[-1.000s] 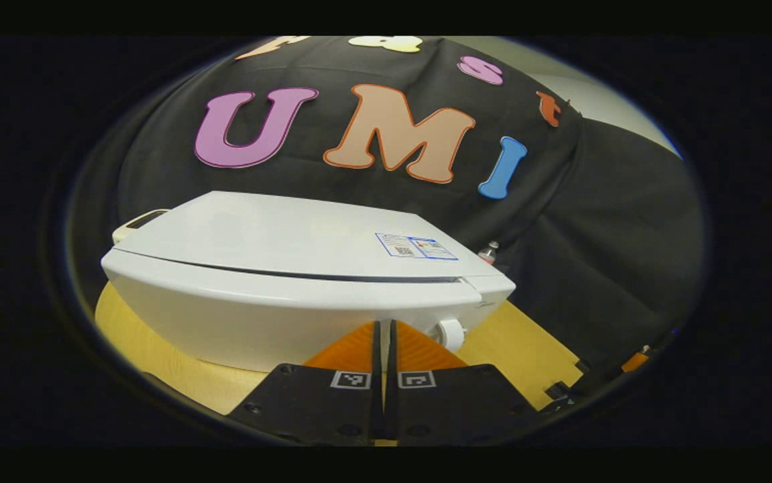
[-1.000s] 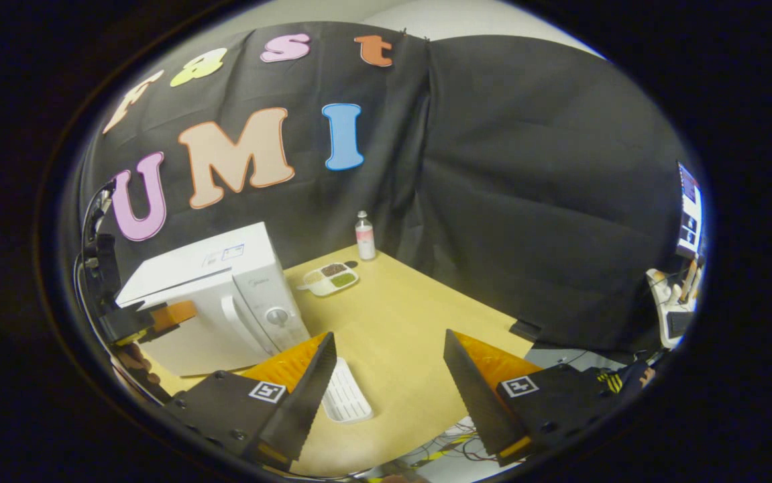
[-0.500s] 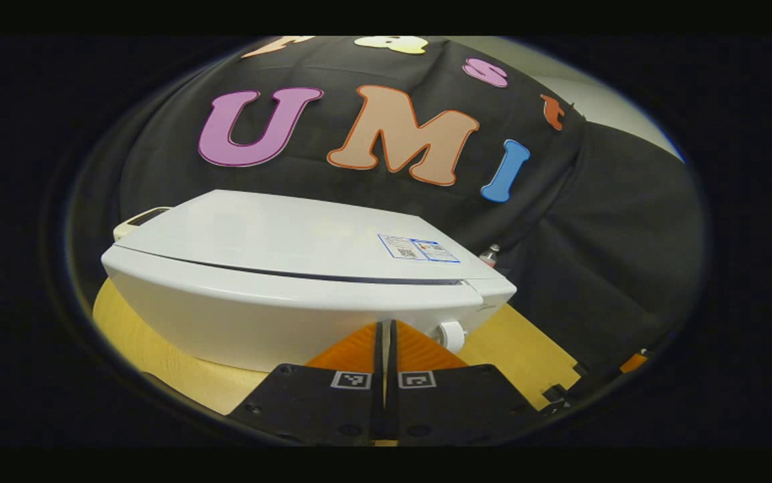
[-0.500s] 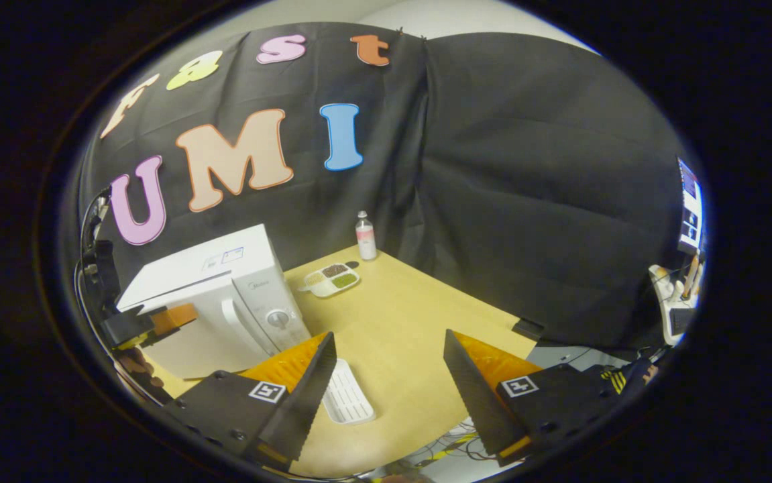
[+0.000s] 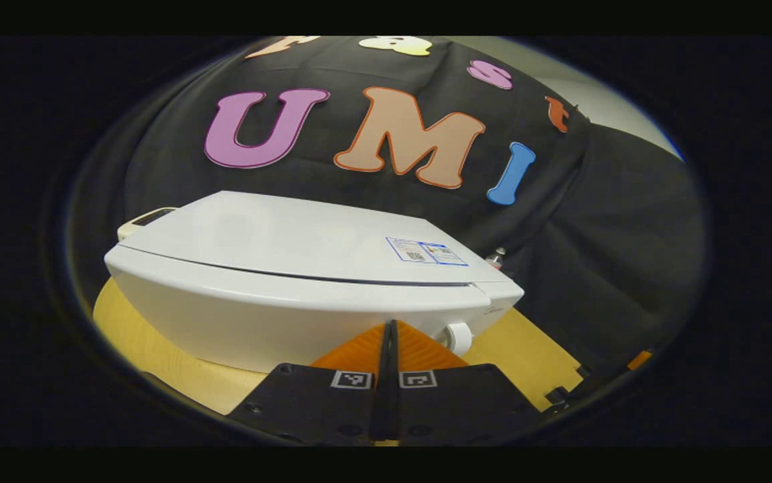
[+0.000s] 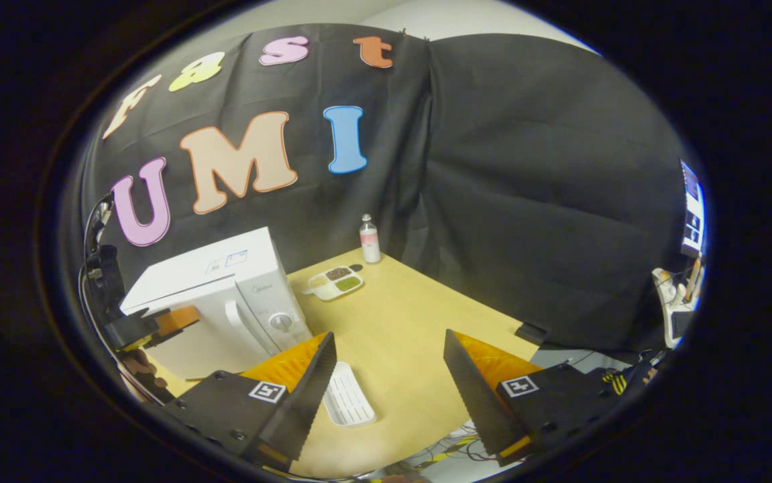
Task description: Open the microwave oven with the left hand, put the food in, and close the microwave oven.
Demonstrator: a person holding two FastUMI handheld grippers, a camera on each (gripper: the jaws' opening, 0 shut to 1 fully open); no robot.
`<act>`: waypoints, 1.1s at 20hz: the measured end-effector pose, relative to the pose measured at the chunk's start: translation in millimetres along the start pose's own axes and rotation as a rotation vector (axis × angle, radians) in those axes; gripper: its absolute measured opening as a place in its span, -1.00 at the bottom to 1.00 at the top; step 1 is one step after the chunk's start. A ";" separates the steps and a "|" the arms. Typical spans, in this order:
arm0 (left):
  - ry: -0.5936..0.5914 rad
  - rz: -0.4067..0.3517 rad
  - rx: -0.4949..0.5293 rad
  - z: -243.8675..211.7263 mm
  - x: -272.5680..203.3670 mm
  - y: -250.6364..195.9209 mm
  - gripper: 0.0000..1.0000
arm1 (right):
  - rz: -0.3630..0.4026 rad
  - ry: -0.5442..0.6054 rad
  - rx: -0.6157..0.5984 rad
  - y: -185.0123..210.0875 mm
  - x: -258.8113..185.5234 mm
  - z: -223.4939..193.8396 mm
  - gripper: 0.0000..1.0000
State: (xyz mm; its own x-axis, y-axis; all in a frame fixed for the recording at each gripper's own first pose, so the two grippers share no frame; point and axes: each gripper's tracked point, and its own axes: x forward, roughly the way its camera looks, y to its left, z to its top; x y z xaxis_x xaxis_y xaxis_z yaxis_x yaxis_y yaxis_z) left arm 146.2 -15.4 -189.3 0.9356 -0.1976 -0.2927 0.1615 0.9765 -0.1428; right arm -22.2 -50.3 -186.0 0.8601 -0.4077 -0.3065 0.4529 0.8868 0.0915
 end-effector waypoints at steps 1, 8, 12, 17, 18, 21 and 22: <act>0.006 0.003 -0.007 -1.9 0.5 -0.1 -0.99 | 0.003 -0.002 -0.002 0.4 -0.8 1.1 0.99; 0.023 0.027 -0.066 -13.6 15.8 5.2 -0.98 | 0.044 -0.013 -0.014 -0.8 -11.4 0.6 0.99; 0.016 0.023 -0.027 -17.0 16.2 6.8 -0.98 | 0.076 -0.017 -0.026 -6.5 -18.1 1.0 0.99; -0.008 0.078 0.034 -9.1 0.1 12.2 -0.97 | 0.136 -0.039 -0.048 -5.3 -18.4 6.7 0.99; -0.032 0.089 0.046 -2.2 -9.9 14.1 -0.97 | 0.148 -0.045 -0.053 -4.1 -17.2 8.1 0.99; -0.082 0.124 0.087 14.2 -45.7 16.8 -0.98 | 0.195 -0.063 -0.064 2.4 -11.0 17.8 0.83; -0.101 0.142 0.103 19.9 -59.8 19.2 -0.97 | 0.215 -0.068 -0.064 6.4 -8.8 21.0 0.83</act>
State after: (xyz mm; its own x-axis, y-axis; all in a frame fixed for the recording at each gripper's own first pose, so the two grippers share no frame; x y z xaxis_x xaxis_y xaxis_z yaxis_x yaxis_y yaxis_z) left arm 99.6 16.9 -155.7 0.9771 -0.0523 -0.2060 0.0519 0.9986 -0.0075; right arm -22.0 -45.6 -162.8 0.9500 -0.2194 -0.2221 0.2434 0.9661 0.0866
